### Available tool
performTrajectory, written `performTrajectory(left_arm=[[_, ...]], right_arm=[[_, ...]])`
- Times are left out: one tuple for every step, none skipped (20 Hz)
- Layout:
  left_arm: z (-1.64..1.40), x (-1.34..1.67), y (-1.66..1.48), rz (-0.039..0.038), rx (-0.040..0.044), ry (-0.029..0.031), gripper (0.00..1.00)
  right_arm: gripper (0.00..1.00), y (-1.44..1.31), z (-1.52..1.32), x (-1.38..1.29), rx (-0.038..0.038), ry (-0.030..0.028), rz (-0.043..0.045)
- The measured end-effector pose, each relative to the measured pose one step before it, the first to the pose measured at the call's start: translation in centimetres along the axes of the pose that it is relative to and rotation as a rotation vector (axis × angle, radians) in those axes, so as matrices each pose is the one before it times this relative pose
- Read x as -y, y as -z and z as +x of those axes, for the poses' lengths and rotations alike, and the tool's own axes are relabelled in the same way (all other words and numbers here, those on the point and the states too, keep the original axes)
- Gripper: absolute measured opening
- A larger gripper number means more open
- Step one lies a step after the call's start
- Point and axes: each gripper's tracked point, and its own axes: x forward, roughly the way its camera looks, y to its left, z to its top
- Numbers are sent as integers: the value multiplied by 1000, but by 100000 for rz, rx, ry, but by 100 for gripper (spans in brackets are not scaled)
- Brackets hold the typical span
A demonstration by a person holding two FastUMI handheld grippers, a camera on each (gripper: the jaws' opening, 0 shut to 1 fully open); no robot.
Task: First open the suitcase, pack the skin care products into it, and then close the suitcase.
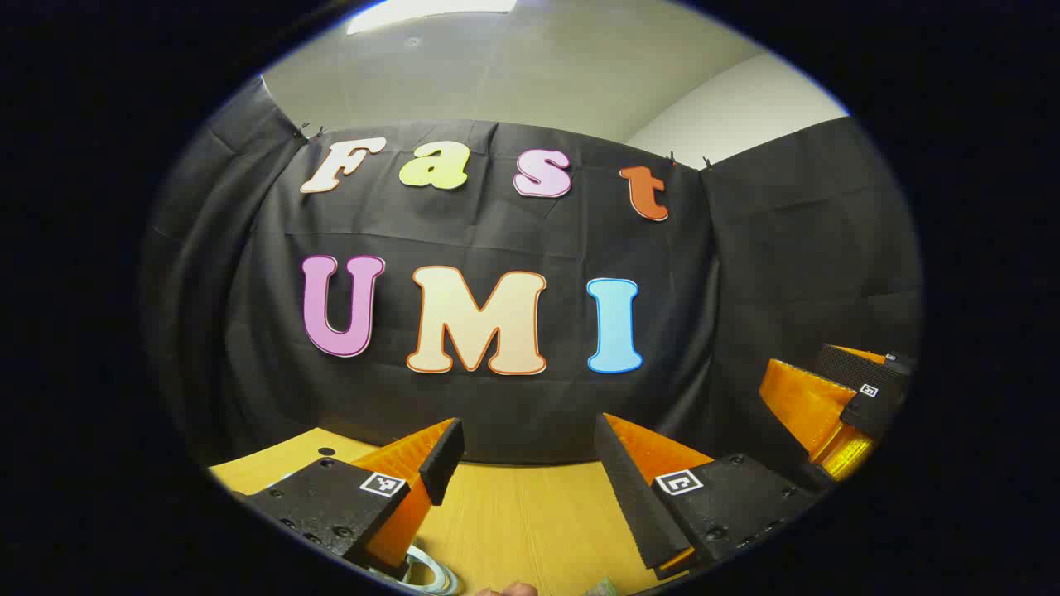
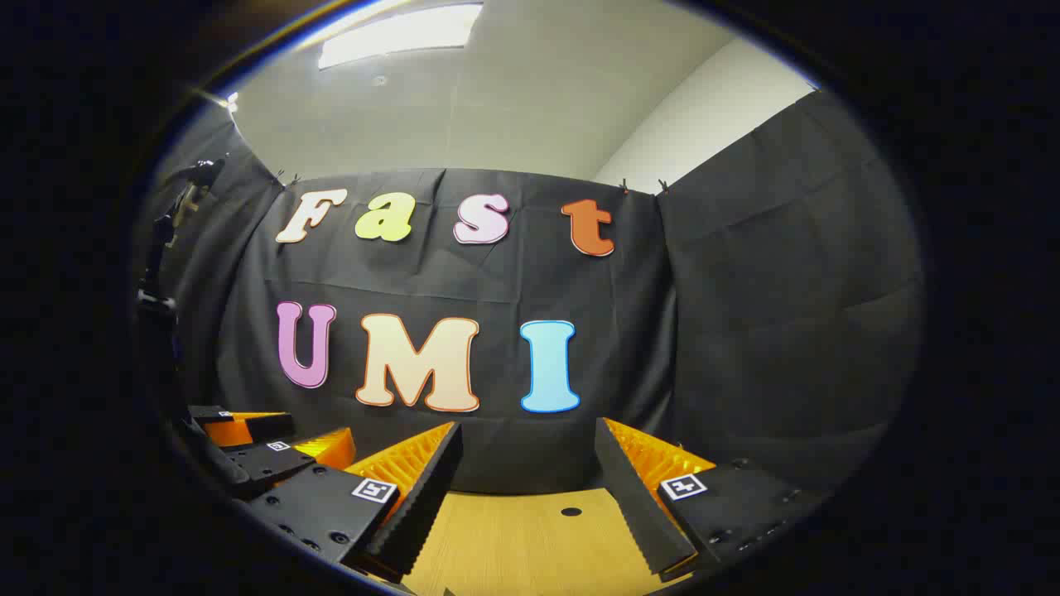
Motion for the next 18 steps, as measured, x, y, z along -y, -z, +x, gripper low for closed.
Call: performTrajectory(left_arm=[[-8,-284,-96,772,203,-659,93],[-117,-272,-176,775,525,-644,93],[-93,-265,-105,734,660,-774,93],[-134,-129,-170,385,614,-516,93],[-268,-80,-57,62,677,-419,93],[-210,-201,52,454,-92,-854,93],[-149,-248,274,560,-449,-818,93],[-137,-114,444,399,-1074,-394,93],[-194,-112,485,352,-1485,-401,93],[-122,-209,819,483,-2414,-578,93],[-216,-252,832,598,-2628,-612,93],[-254,-364,726,485,-2053,-908,93],[-228,-319,664,706,-2154,-1302,93],[-276,-336,841,853,-1850,-1413,94],[-239,-191,829,1005,-2171,-1025,94],[-232,-204,1062,1604,-2254,-1041,93],[-167,-401,1043,1699,-2573,-1488,94],[-91,-463,1168,959,-2436,-1309,94]], right_arm=[[99,126,40,-122,-404,-199,684],[99,141,-30,-122,-420,-602,942],[99,103,38,-200,-464,-907,1421],[99,98,142,-79,-413,-487,1304],[99,222,68,49,-495,-214,516],[99,170,159,61,-365,-280,-158],[99,172,76,32,-456,-524,-344],[99,164,-33,-31,-464,-798,-99],[99,114,78,-46,-472,-1014,58],[99,85,-34,31,-230,-1121,-17],[99,118,22,85,-109,-1146,-187],[99,207,-9,68,-197,-1280,-47],[100,337,18,19,-805,-1572,281],[99,519,-15,-42,-1027,-1734,661],[99,490,71,-1,-1321,-1705,888],[99,586,-19,-20,-1587,-1671,895],[99,627,62,-29,-1961,-1488,620],[99,581,8,124,-1342,-852,66]])
